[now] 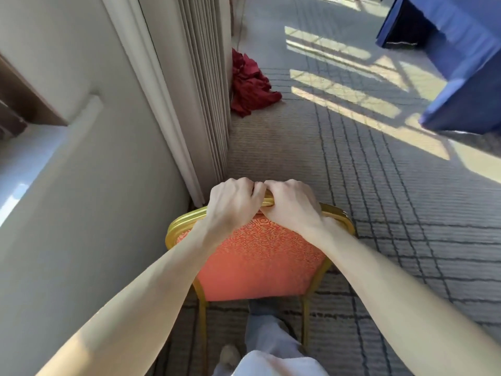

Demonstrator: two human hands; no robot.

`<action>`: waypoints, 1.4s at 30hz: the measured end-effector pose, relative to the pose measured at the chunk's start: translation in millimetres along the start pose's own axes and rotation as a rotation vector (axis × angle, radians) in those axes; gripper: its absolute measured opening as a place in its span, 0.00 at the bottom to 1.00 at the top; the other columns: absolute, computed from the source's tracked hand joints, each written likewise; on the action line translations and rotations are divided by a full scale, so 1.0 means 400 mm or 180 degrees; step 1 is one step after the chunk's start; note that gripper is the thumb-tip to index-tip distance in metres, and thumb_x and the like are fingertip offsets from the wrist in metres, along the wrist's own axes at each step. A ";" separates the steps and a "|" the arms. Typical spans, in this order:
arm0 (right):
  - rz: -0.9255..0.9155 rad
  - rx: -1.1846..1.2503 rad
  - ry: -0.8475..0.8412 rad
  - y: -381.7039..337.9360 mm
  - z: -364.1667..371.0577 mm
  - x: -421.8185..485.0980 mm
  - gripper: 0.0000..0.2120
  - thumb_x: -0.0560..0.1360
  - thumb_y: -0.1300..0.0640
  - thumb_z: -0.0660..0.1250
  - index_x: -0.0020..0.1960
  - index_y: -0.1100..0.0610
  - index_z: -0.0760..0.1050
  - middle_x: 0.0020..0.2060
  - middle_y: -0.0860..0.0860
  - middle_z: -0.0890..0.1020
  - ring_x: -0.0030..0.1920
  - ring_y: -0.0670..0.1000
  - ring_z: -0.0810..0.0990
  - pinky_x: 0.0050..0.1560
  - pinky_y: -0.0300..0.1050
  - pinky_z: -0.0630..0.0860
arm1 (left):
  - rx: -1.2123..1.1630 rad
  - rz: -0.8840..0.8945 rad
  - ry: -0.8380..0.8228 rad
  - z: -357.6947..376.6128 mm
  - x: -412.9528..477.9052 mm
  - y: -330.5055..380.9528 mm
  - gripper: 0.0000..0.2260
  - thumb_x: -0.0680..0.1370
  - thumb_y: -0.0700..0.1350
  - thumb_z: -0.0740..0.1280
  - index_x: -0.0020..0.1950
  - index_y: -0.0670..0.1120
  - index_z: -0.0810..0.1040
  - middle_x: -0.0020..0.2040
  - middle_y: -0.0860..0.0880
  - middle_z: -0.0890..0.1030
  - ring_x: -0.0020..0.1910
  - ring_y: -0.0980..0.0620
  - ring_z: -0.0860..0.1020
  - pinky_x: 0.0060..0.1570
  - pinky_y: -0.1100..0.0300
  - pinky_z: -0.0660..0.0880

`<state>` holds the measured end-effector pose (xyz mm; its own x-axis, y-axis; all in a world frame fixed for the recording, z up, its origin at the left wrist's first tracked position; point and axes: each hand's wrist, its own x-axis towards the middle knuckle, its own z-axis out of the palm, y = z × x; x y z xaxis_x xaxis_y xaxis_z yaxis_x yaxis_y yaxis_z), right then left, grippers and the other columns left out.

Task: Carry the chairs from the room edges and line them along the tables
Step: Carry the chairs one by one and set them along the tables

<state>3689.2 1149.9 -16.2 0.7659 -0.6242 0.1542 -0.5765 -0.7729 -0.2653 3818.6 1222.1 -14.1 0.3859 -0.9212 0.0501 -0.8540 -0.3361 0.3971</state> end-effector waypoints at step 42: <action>0.3454 -0.0384 -0.0267 1.099 -0.260 0.043 0.19 0.73 0.37 0.58 0.53 0.47 0.77 0.42 0.49 0.84 0.44 0.55 0.81 0.36 0.45 0.67 | -0.0095 0.4195 -0.1504 0.554 0.945 1.004 0.23 0.84 0.52 0.52 0.39 0.44 0.79 0.41 0.46 0.83 0.42 0.44 0.80 0.43 0.54 0.67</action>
<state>3419.4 787.5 -31.2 -0.1522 -0.9733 -0.1719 -0.9766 0.1748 -0.1250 3544.1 695.4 -38.6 -0.8418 -0.5323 0.0896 -0.4818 0.8159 0.3196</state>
